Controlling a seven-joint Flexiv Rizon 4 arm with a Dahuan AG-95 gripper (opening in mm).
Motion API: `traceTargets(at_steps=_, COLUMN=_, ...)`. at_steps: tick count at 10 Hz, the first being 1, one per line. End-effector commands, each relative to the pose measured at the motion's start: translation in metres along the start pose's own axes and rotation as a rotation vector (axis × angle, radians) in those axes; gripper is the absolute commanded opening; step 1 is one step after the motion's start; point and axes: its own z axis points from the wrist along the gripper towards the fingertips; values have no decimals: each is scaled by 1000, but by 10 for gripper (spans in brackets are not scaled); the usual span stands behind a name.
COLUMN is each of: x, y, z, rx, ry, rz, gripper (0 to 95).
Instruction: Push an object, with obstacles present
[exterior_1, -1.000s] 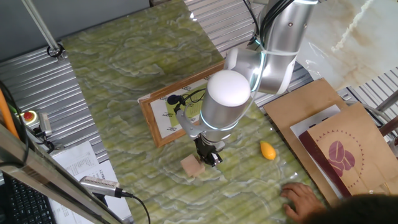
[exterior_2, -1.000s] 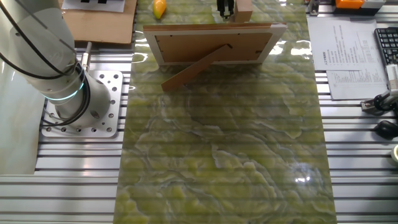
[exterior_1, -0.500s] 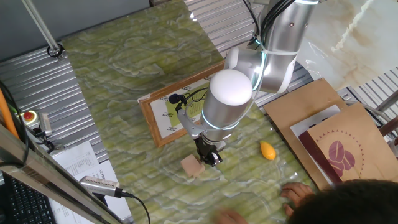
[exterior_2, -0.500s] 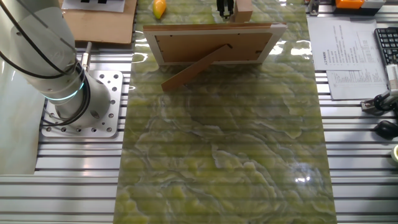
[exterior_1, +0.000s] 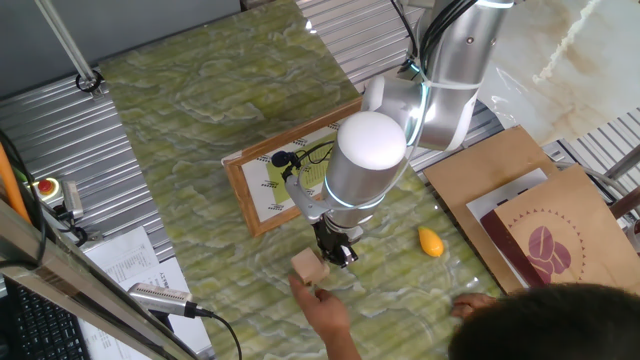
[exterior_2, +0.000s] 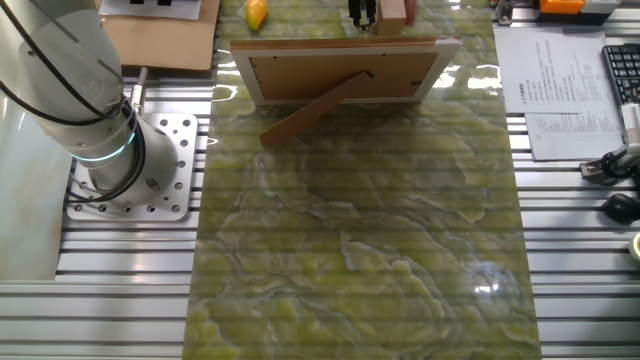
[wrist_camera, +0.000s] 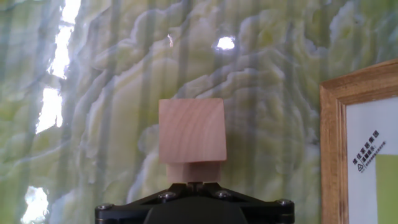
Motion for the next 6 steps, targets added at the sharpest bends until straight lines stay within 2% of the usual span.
traceTargets(at_steps=1, x=0, y=0, z=0, rx=2, ry=-3, rz=-5, gripper=0)
traceTargets(at_steps=6, x=0, y=0, z=0, rx=2, ry=-6, rz=-35, gripper=0)
